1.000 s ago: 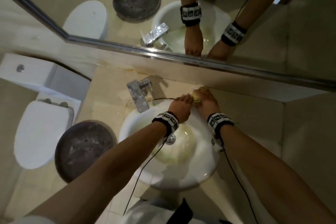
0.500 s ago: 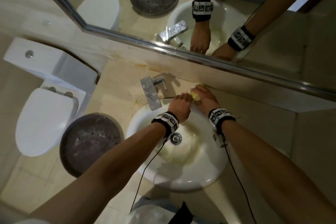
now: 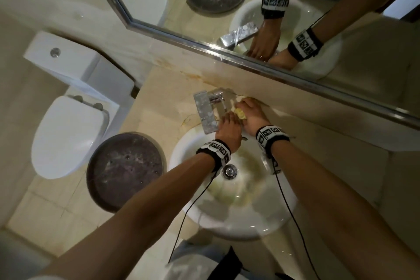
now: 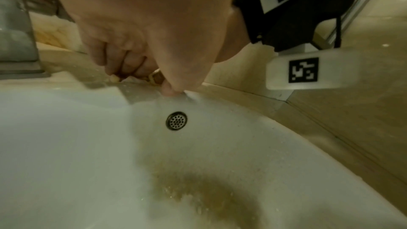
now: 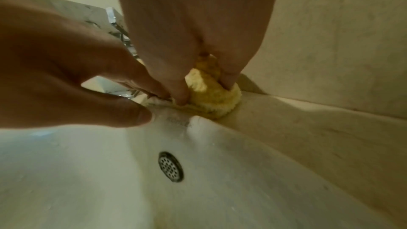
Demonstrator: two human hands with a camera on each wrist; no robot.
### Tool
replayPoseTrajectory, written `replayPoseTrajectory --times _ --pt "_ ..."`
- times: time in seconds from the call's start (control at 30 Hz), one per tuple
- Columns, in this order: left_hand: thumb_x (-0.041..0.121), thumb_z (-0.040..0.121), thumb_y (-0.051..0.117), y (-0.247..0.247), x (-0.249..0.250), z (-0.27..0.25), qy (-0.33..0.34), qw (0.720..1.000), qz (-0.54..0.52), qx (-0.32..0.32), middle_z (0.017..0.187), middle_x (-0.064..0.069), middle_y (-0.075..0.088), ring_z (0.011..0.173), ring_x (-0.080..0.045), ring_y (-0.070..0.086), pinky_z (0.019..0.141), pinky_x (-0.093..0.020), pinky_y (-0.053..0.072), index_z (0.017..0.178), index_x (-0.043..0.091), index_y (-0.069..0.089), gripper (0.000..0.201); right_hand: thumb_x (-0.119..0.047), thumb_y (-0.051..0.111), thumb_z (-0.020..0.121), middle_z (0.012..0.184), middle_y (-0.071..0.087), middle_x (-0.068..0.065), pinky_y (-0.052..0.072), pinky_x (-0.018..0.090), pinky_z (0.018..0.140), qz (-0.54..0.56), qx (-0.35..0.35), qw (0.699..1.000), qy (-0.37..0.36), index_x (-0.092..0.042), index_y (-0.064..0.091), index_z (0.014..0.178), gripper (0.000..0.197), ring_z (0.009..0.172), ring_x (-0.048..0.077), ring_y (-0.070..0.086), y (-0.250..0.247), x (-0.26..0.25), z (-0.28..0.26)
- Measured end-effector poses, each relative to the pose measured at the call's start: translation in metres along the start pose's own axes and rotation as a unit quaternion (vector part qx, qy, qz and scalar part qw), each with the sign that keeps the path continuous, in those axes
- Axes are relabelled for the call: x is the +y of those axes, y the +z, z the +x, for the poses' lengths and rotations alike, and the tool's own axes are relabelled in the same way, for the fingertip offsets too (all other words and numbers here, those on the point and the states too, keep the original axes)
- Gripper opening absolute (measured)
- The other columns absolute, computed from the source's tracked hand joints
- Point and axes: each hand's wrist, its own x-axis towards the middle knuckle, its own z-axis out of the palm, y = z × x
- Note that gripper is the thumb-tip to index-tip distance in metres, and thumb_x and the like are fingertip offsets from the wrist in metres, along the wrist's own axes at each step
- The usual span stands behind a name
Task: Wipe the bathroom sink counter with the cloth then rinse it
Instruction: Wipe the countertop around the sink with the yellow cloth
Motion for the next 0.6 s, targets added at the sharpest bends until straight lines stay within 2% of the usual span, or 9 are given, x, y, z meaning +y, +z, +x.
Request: replayPoseTrajectory --times 0.1,0.2,0.27,0.37,0.43,0.47,0.5,0.57,0.6 --pt "0.023 0.099 0.044 0.002 -0.002 0.0 -0.003 1.0 -0.026 -0.01 0.162 -0.023 0.011 0.15 -0.038 0.011 0.123 -0.046 0.013 0.155 -0.002 0.007 0.072 -0.013 0.062 0.085 0.134 0.05 0.008 0.036 0.04 0.105 -0.062 -0.012 0.998 0.027 -0.018 0.06 0.125 0.04 0.125 0.037 0.039 -0.006 -0.012 0.003" --pt "0.025 0.098 0.049 0.006 -0.005 -0.006 -0.013 0.997 -0.075 -0.014 0.165 -0.016 0.003 0.152 -0.034 0.004 0.122 -0.046 0.016 0.157 0.006 0.003 0.078 -0.01 0.061 0.081 0.129 0.052 0.007 0.039 0.042 0.104 -0.065 -0.009 0.997 0.044 -0.02 0.059 0.115 0.035 0.124 0.038 0.042 -0.007 -0.017 -0.001" --pt "0.026 0.098 0.048 0.007 -0.005 -0.013 0.006 0.996 -0.092 -0.009 0.165 -0.016 0.001 0.152 -0.035 0.004 0.122 -0.046 0.016 0.157 0.008 0.0 0.079 -0.007 0.063 0.08 0.125 0.052 0.009 0.044 0.042 0.1 -0.033 0.033 0.996 0.07 -0.018 0.057 0.107 0.029 0.119 0.038 0.045 -0.008 -0.017 -0.012" --pt "0.025 0.096 0.048 0.005 0.0 -0.025 0.055 0.992 -0.113 0.025 0.164 -0.02 0.001 0.151 -0.037 0.005 0.12 -0.049 0.022 0.157 0.01 -0.004 0.082 -0.003 0.071 0.078 0.119 0.055 0.008 0.049 0.035 0.091 0.067 0.123 0.984 0.111 -0.015 0.06 0.104 0.031 0.104 0.029 0.052 -0.015 -0.015 -0.036" --pt "0.021 0.092 0.051 0.001 0.009 -0.033 0.084 0.986 -0.137 0.05 0.164 -0.02 0.001 0.151 -0.038 0.01 0.119 -0.047 0.026 0.157 0.015 -0.008 0.088 -0.001 0.076 0.076 0.109 0.061 0.003 0.051 0.029 0.078 0.195 0.183 0.953 0.141 -0.016 0.06 0.095 0.029 0.094 0.024 0.06 -0.023 -0.01 -0.054" --pt "0.018 0.09 0.052 -0.003 0.014 -0.036 0.1 0.982 -0.145 0.062 0.164 -0.02 0.001 0.151 -0.036 0.012 0.119 -0.044 0.027 0.157 0.018 -0.01 0.091 -0.001 0.076 0.076 0.103 0.064 0.001 0.053 0.029 0.075 0.271 0.206 0.926 0.163 -0.016 0.061 0.094 0.028 0.091 0.023 0.063 -0.03 -0.009 -0.064" --pt "0.016 0.089 0.053 -0.007 0.021 -0.04 0.116 0.979 -0.153 0.074 0.164 -0.019 0.0 0.151 -0.034 0.013 0.119 -0.042 0.027 0.157 0.02 -0.011 0.093 -0.001 0.076 0.077 0.098 0.065 -0.002 0.055 0.028 0.075 0.333 0.22 0.896 0.194 -0.015 0.061 0.096 0.027 0.09 0.021 0.065 -0.037 -0.007 -0.075" --pt "0.013 0.088 0.055 -0.016 0.035 -0.045 0.137 0.97 -0.177 0.095 0.165 -0.016 0.001 0.15 -0.032 0.017 0.118 -0.039 0.03 0.157 0.023 -0.011 0.095 -0.002 0.075 0.081 0.096 0.064 -0.006 0.054 0.016 0.068 0.411 0.239 0.847 0.237 -0.013 0.062 0.102 0.028 0.086 0.015 0.065 -0.05 -0.003 -0.094" --pt "0.012 0.088 0.055 -0.021 0.046 -0.048 0.149 0.966 -0.184 0.104 0.165 -0.015 0.001 0.149 -0.03 0.019 0.116 -0.038 0.031 0.157 0.022 -0.01 0.095 -0.003 0.075 0.082 0.097 0.064 -0.006 0.052 0.012 0.065 0.445 0.25 0.823 0.249 -0.013 0.062 0.104 0.028 0.087 0.014 0.065 -0.056 0.002 -0.108"
